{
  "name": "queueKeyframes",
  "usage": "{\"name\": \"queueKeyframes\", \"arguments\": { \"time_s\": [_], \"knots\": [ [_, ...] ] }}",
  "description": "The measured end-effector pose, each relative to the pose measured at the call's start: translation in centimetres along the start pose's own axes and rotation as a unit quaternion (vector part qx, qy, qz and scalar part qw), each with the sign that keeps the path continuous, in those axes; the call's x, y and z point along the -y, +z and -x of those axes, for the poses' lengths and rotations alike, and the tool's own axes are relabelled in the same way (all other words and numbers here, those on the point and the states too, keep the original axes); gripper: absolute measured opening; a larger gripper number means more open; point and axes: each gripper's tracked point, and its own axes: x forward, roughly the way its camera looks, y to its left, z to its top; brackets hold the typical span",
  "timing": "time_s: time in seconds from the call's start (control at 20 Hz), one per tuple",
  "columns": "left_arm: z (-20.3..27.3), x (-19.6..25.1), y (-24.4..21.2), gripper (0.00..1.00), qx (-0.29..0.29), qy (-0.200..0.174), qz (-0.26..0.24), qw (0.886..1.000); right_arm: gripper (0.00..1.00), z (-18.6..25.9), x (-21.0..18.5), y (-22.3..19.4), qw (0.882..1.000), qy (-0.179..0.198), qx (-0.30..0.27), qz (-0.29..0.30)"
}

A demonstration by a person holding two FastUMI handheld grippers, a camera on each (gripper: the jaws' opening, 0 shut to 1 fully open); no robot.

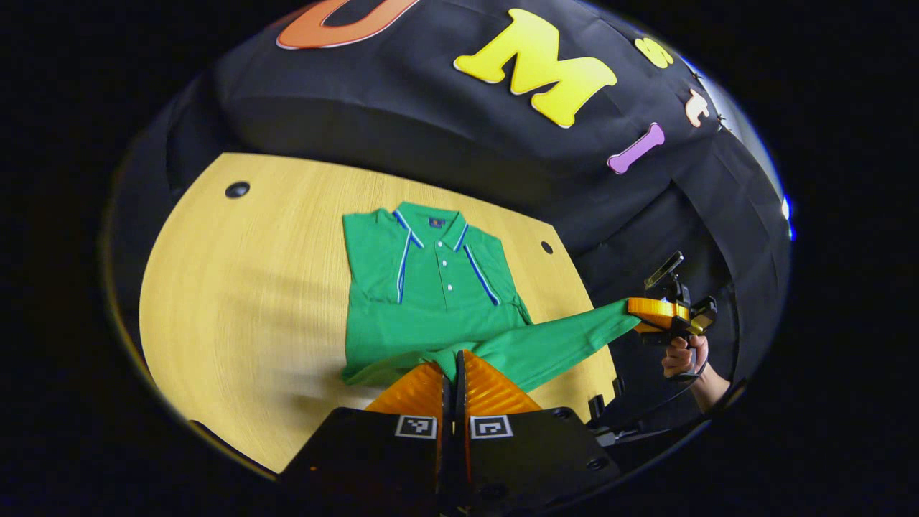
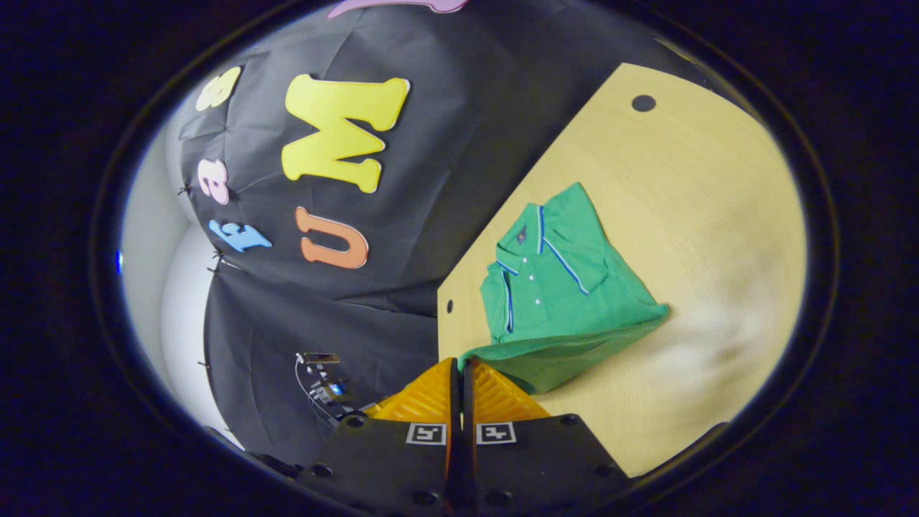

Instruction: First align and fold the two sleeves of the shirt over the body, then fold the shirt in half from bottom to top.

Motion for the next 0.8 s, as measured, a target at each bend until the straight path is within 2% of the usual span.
{"name": "queueKeyframes", "arguments": {
  "time_s": [0.15, 0.3, 0.4, 0.6, 0.8],
  "knots": [
    [-1.0, -1.3, 4.8, 0.03, 0.038, 0.015, -0.021, 0.999, 0.01, -2.0, -0.6, 2.9, 1.0, -0.011, 0.008, 0.023],
    [-2.8, -2.2, 8.7, 0.03, 0.059, 0.019, -0.016, 0.998, 0.01, -4.7, -0.3, 6.3, 0.999, -0.021, 0.021, 0.034],
    [-5.0, -3.5, 10.1, 0.03, 0.068, 0.029, -0.017, 0.997, 0.0, -6.5, -0.3, 8.7, 0.999, -0.02, 0.036, 0.035],
    [-9.9, -5.5, 12.1, 0.03, 0.082, 0.042, -0.015, 0.996, 0.01, -10.0, 2.1, 13.6, 0.996, -0.044, 0.053, 0.048],
    [-15.5, -8.0, 12.2, 0.03, 0.074, 0.063, -0.021, 0.995, 0.0, -14.4, 5.9, 16.4, 0.996, -0.068, 0.05, 0.034]
  ]
}}
